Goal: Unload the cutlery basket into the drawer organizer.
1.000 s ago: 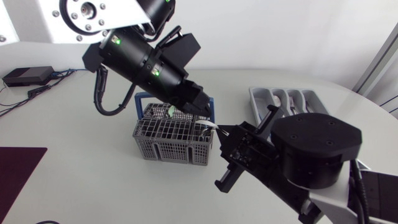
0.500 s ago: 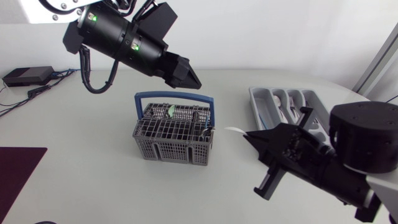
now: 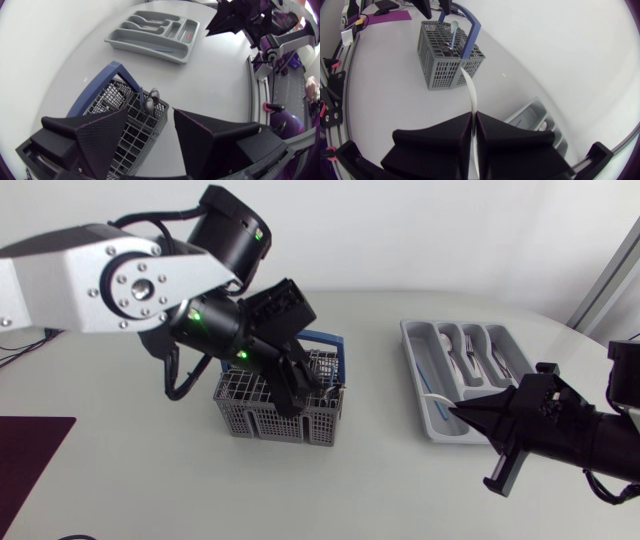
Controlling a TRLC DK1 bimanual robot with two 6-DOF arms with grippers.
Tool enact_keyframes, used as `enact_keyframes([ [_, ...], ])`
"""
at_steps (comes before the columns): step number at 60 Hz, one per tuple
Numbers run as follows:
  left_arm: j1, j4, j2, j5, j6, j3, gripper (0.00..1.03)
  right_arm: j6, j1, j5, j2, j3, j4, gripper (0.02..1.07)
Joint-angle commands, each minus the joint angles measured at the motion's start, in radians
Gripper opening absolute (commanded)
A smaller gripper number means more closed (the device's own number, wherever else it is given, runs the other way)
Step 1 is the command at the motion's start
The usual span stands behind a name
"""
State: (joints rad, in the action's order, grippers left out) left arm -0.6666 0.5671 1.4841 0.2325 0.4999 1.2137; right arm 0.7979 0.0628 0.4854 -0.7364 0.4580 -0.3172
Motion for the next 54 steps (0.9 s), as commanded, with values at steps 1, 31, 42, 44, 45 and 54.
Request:
enact_keyframes([
  [1,-0.028,-0.042,-0.025,-0.028,0.054,-0.079,0.78,0.092,-0.064,0.045,-0.044,-0.024,-0.026,0.08],
  [31,-0.125,-0.437,-0.024,-0.285,0.143,-0.275,0.78,0.497,-0.386,0.205,-0.334,0.077,-0.18,0.08],
  [42,-0.106,-0.472,-0.019,-0.285,0.088,-0.244,0.78,0.607,-0.46,0.216,-0.428,0.113,-0.203,0.08],
  [44,-0.102,-0.472,-0.015,-0.285,0.069,-0.235,0.78,0.621,-0.471,0.214,-0.443,0.12,-0.204,0.08],
  [45,-0.097,-0.472,-0.012,-0.283,0.054,-0.226,0.77,0.629,-0.475,0.214,-0.451,0.123,-0.204,0.08],
  [54,-0.083,-0.5,0.012,-0.268,-0.011,-0.207,0.71,0.712,-0.528,0.214,-0.543,0.168,-0.206,0.08],
])
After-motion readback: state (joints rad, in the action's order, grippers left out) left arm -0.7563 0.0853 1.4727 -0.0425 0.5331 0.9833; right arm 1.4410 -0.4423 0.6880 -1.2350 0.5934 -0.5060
